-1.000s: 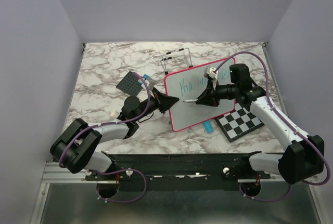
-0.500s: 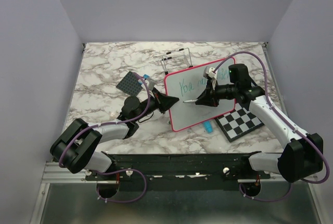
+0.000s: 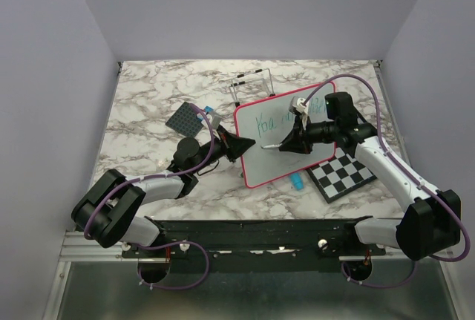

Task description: Write a sentence on the whiteboard

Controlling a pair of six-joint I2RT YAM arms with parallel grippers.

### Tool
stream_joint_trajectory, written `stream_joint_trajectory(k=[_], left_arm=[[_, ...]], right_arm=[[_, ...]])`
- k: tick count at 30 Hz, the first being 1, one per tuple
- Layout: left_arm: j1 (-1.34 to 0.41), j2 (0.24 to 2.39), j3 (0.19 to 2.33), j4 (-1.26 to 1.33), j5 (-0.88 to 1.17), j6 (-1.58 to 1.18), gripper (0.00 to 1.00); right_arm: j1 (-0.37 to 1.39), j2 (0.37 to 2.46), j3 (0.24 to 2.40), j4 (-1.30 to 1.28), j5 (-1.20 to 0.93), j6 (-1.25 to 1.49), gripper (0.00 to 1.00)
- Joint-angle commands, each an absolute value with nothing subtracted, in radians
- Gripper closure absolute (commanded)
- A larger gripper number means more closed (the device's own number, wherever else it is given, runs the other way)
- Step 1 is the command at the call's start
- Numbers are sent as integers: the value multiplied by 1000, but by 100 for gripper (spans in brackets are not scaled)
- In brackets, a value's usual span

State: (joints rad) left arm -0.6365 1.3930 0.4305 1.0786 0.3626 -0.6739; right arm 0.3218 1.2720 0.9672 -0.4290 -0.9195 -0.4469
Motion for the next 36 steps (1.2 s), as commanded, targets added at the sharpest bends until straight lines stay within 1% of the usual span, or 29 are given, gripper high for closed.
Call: stream_joint_trajectory(k=[1,12,21,36], left_arm=[[-647,1413,419,1039,365,-604,100],[-647,1419,419,1043,370,-601,100],[-647,1422,419,1043,370,-604,100],[-647,1422,420,1042,371,-606,100]], right_arm=[[327,1276,963,-509,-867,-500,99],[328,1269,957,-555,-879,-531,99],[328,1258,1008,-506,-917,-473,99],[328,1290,1011,-431,-939,-397,99]])
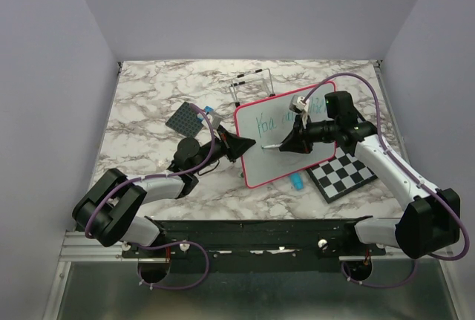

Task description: Write a sentence on the whiteboard

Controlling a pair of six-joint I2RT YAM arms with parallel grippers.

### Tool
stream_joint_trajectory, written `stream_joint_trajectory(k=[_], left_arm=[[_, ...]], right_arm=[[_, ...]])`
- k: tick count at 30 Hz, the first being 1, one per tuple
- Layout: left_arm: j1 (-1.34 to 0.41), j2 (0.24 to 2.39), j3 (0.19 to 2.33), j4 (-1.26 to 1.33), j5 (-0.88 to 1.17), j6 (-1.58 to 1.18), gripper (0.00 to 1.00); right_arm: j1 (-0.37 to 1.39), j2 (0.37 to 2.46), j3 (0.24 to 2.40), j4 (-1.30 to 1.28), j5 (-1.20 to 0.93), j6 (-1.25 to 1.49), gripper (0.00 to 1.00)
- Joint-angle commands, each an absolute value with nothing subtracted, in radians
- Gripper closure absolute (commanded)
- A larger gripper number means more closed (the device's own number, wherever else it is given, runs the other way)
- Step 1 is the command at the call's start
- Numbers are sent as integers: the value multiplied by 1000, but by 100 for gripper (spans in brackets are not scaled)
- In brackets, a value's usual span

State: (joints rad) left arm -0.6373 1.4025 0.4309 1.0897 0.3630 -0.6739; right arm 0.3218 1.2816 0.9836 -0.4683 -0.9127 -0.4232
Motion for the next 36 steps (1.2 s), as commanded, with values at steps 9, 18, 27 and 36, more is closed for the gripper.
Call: stream_joint_trajectory(k=[9,18,27,36], left_arm=[[-647,1419,423,1039,373,-604,100],[-647,1419,422,1034,373,-600,100],[-647,1422,425,1037,377,-600,100],[-647,1425,426,1034,379,-595,100]], right_arm=[[327,1286,1005,-410,-884,-373,99],[284,1281,1003,-408,-868,-356,99],[258,1282,997,-416,-893,-371,99],[258,1308,1015,-520,-905,-462,99]])
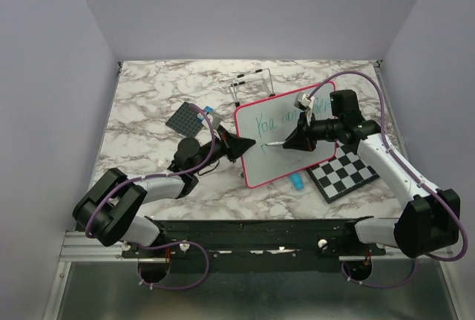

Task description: Write a sentence on the whiteboard

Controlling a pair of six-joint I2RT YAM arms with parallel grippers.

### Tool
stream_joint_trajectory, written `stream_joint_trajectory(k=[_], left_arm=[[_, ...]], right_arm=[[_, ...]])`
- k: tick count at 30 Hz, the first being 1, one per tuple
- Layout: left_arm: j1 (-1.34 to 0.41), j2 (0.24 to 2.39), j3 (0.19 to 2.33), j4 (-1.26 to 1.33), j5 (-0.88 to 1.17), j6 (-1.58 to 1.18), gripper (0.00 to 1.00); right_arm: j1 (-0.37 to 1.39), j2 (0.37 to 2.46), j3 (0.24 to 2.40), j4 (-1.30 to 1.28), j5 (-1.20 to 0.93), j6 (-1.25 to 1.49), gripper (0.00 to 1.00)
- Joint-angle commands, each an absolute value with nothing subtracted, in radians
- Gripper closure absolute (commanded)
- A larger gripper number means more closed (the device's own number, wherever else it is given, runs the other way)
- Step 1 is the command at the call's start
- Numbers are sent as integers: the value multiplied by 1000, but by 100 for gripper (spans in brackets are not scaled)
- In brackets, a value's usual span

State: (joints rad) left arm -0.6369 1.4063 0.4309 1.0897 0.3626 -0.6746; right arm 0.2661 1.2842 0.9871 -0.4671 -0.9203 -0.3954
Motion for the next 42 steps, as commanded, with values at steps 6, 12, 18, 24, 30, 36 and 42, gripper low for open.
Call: stream_joint_trajectory(k=[6,12,18,24,30,36,42], left_arm=[[-647,1427,429,1034,382,-595,100],[-647,1422,431,1026,382,-592,100],[-646,1425,433,1025,383,-591,100],[-647,1428,434,1025,385,-592,100],[-647,1425,434,1020,385,-589,100],[-647,1420,436,1017,387,-588,100],[-647,1420,434,1014,387,-586,100]], right_arm=[[256,1322,1014,-569,-907,-499,99],[258,1330,1014,-584,-905,-508,99],[258,1327,1034,-583,-917,-499,99],[258,1328,1054,-554,-923,-462,99],[258,1336,1066,-522,-923,-427,99],[255,1327,1062,-489,-899,-391,99],[233,1319,1063,-474,-893,-373,99]])
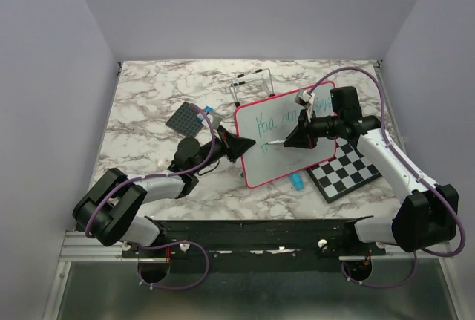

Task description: Write a sentence on the whiteboard

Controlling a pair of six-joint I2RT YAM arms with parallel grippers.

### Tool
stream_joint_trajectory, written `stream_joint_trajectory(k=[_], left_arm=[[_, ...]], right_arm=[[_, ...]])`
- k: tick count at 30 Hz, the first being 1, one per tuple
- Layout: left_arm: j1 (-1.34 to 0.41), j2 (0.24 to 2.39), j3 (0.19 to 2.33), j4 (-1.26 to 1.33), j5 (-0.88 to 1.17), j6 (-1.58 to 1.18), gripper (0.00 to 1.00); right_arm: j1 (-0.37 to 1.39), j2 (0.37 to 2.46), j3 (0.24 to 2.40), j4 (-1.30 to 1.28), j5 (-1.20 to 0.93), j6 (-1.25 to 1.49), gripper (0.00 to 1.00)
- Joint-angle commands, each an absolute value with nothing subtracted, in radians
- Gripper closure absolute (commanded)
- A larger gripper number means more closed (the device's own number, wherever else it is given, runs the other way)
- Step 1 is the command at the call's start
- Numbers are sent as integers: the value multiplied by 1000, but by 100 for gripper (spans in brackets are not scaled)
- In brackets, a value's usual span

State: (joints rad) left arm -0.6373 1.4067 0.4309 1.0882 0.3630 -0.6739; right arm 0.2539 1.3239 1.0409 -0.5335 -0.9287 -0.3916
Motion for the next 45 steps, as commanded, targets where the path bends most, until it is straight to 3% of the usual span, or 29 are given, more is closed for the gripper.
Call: stream_joint_trajectory(k=[1,25,37,45], left_arm=[[-647,1419,434,1014,387,-584,100],[-647,1420,445,1003,391,-578,100],[-647,1419,443,1000,391,-580,100],[-647,1414,443,994,391,-575,100]], right_arm=[[229,1319,1060,-474,-891,-374,99],[215,1336,1025,-664,-882,-551,99],[193,1281,1066,-654,-1006,-522,99],[172,1295,1063,-601,-973,-483,99]])
